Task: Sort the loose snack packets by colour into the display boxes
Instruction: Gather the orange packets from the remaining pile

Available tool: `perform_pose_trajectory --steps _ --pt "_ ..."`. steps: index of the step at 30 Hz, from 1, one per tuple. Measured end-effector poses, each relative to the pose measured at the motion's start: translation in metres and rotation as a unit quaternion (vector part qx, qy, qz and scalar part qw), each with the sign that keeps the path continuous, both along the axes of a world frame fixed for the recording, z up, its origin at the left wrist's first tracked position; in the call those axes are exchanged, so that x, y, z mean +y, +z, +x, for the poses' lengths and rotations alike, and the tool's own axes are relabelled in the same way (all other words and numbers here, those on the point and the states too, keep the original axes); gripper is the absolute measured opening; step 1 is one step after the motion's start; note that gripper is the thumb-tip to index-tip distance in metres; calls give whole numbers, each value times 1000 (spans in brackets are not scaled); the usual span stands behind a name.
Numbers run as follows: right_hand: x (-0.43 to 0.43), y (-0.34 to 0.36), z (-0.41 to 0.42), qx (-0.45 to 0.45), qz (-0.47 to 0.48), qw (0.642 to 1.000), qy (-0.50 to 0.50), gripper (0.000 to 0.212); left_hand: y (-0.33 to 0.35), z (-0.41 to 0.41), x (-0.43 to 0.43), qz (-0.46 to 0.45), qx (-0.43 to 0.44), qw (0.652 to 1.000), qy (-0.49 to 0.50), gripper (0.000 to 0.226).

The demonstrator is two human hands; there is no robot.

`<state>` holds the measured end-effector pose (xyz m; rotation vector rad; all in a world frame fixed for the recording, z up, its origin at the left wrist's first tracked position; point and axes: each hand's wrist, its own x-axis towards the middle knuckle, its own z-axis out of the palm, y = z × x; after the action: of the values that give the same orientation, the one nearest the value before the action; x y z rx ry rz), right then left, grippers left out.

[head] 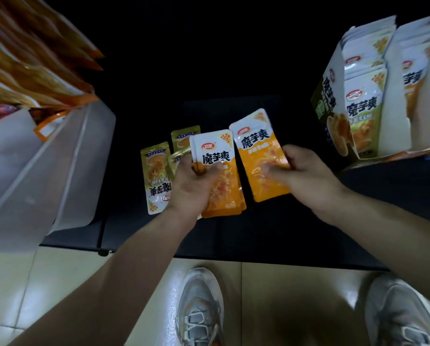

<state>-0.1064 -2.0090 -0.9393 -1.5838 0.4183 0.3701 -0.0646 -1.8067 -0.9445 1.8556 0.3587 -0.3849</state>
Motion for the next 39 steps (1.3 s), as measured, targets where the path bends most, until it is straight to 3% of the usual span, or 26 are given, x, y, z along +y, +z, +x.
perform_pose_trajectory --steps 2,9,15,20,28,36,39 --pt "2 -4 -10 9 62 998 10 29 2 -5 -9 -18 -1 1000 -9 37" --pt "-15 -3 -14 26 52 995 75 48 6 -12 -32 -95 12 995 -23 46" --pt "-25 -5 -18 25 91 996 9 35 9 -11 -49 -184 94 978 -12 36" --pt "-35 -6 -21 18 101 995 -20 35 4 -13 -50 -104 44 989 -95 56" --pt "-38 2 -31 -9 99 995 -9 32 13 -22 -55 -107 31 988 -105 49" --pt "-43 27 -47 -37 2 999 1 31 37 -40 -59 -112 32 987 -112 44" --pt "-51 40 -51 -34 -26 999 -2 33 53 -46 -72 -132 43 982 -126 63"
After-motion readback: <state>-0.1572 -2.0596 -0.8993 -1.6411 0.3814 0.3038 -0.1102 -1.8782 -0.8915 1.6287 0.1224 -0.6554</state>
